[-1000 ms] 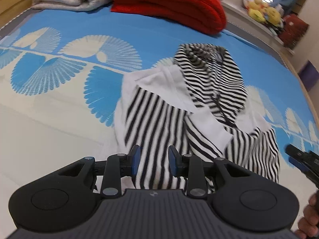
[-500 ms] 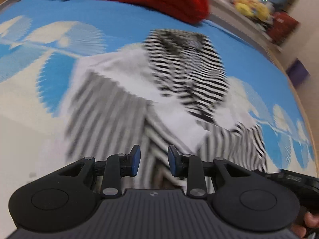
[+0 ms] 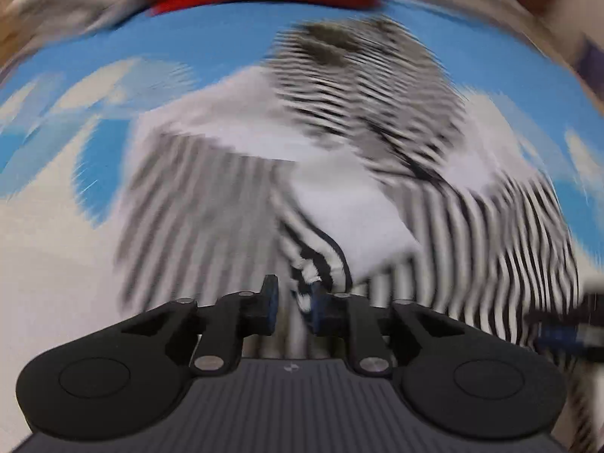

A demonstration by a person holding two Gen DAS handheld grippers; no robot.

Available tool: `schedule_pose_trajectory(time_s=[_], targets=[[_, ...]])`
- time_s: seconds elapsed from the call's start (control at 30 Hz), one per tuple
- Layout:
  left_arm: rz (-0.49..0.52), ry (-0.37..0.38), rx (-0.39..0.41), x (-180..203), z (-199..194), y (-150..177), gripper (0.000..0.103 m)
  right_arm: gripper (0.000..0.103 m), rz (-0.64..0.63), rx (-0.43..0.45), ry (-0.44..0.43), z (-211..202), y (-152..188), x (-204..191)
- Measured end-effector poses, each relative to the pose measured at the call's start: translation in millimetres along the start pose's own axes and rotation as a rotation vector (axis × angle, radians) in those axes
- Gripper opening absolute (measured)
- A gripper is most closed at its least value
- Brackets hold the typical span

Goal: Fold small clothes

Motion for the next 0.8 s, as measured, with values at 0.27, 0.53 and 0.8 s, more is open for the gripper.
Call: schedule_pose_trajectory(time_s=[0.27,0.53,0.8], targets=[[-0.318,-0.123,0.036,-81,-27,-23,0.045,0.043,0.009,0.003,0.019,0,2,2],[-0.532,0.095,-0.035,-98,-9,-36,0.045,0.043,0.012,0.016,0.064,-7,0,2],[-0.564,0.096,-0.079,-102,17,-26,0.006,0.043,0.019,0.014,0.084,-8,-3,6]])
Point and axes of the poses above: each gripper's, at about its wrist camera, not at the fingertips, and z roughly the way its jaws point, x to its right, y to its underside, the point moved 9 cm from there along z, roughly the way its jaws point, and after that the axes turned 11 degrees about -z, right-handed, at the moved point
